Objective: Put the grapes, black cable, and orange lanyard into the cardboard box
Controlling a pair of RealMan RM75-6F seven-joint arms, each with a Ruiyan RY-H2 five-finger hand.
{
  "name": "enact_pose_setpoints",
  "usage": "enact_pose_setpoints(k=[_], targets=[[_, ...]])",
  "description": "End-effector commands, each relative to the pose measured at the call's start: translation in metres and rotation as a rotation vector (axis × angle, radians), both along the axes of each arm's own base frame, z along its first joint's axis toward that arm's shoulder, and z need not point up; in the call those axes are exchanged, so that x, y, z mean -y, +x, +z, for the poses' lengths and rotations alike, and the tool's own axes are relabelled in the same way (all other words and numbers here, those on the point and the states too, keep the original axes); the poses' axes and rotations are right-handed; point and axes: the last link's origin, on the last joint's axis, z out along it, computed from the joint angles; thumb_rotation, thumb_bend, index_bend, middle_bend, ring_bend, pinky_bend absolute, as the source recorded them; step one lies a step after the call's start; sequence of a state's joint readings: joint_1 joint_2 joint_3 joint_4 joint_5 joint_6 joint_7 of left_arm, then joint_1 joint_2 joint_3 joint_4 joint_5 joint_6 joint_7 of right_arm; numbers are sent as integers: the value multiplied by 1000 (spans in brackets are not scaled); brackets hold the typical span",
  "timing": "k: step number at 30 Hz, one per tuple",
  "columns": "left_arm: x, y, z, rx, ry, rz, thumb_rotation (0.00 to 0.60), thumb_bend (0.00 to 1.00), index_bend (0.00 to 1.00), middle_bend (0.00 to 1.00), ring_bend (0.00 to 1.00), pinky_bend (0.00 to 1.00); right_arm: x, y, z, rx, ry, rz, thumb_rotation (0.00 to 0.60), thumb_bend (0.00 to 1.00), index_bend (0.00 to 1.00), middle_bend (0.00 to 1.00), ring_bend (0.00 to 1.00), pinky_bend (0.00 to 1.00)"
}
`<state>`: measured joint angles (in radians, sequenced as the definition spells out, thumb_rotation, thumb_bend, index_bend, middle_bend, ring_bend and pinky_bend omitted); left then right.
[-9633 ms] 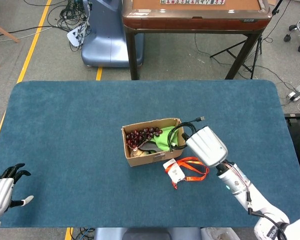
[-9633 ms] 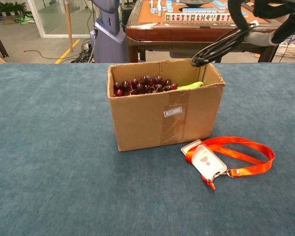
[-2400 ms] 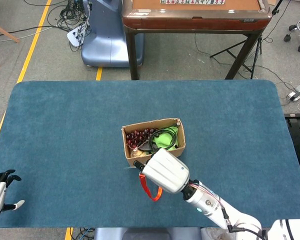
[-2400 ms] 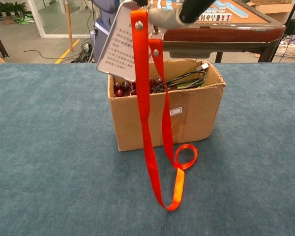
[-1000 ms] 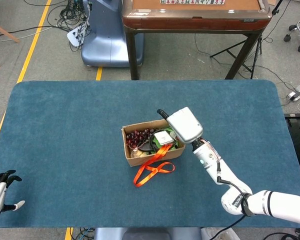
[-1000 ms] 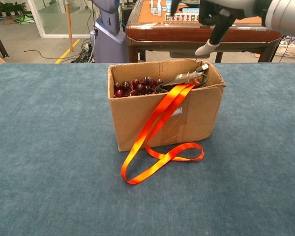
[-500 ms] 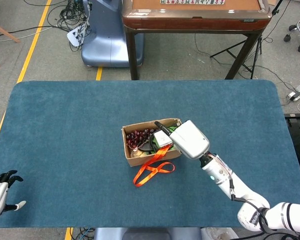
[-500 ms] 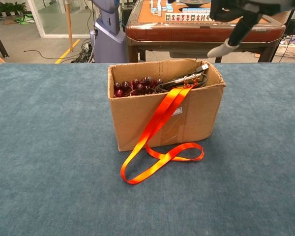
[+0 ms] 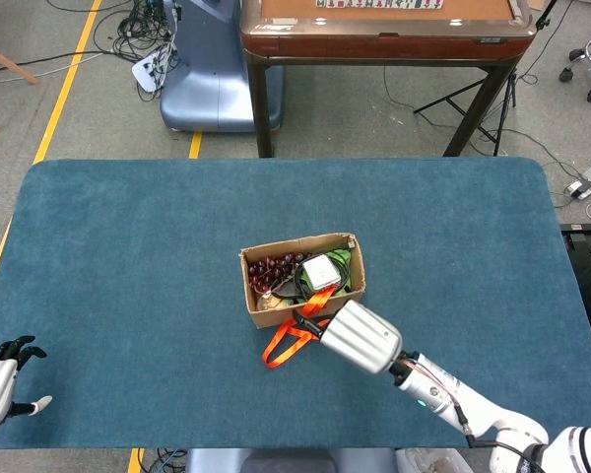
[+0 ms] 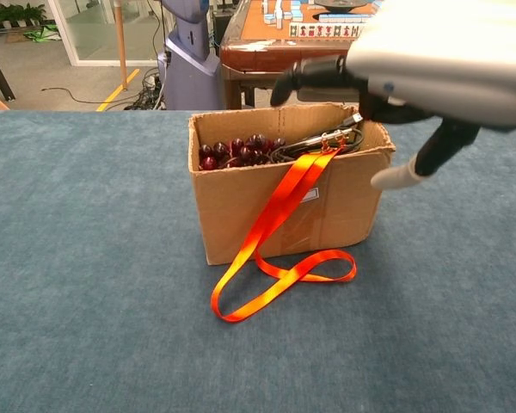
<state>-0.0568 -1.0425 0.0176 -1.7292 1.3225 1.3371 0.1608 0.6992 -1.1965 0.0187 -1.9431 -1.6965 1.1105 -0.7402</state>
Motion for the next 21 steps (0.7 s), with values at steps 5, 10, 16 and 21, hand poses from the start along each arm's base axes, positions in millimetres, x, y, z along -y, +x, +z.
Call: enact_pose_setpoints(k=[5,10,16,21], targets=[[0,0,0,2,1,-1,600,9,340,173,158,361,-3,-7,-24,-111,-4,44,600,0,229,983,980,1000],[0,0,0,3,0,0,600,9,340,173,158,361,0,-7,-38,-161,-17,90,600,0,237,983,980,1000],[0,0,0,2,1,-1,600,9,340,173,158,361,5,-5,-55,-200,-35,161,600,0,239,983,979,1000],[0,0,1,3,1,0,600,9,340,173,158,361,9,-7,-68,-231,-37,229,600,0,239,983,980,1000]])
